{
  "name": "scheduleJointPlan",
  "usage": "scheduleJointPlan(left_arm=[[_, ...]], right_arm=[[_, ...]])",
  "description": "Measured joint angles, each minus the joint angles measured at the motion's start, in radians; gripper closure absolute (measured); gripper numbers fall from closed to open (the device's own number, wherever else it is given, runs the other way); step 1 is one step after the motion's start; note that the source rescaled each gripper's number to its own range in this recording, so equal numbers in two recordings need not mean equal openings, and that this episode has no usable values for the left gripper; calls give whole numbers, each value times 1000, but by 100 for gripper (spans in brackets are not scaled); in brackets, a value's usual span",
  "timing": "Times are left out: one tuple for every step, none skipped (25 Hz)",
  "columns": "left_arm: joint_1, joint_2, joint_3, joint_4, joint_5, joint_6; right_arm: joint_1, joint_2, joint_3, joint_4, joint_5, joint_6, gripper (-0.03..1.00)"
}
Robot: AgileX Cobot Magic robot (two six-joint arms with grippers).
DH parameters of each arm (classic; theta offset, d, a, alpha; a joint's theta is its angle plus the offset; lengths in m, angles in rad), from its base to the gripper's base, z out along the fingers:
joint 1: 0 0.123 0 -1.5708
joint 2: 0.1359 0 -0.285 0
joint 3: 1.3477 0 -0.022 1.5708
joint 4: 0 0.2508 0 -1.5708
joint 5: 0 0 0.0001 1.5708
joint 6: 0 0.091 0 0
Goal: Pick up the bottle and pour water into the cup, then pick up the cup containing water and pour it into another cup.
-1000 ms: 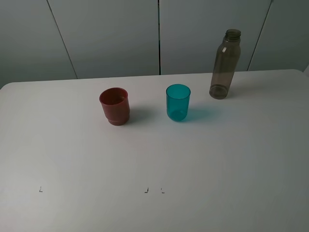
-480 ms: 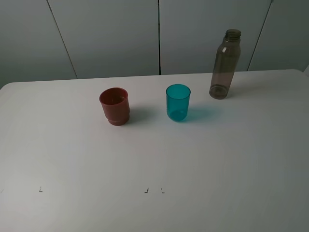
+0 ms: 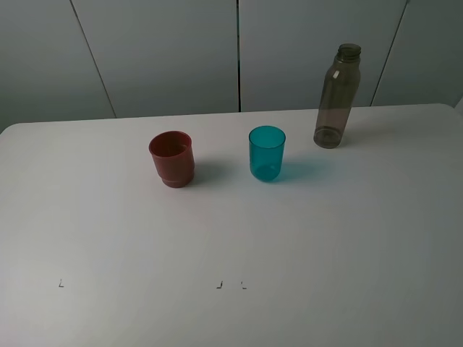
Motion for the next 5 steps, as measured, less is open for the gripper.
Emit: scheduleJointPlan(left_arm=[[0,0,0,0,0,0],[0,0,0,0,0,0],[0,0,0,0,0,0],[0,0,0,0,0,0],[0,0,0,0,0,0]], right_arm=[[0,0,0,0,0,0,-1],[0,0,0,0,0,0,-1],[0,0,0,0,0,0,-1],[0,0,0,0,0,0,-1],[0,0,0,0,0,0,-1]])
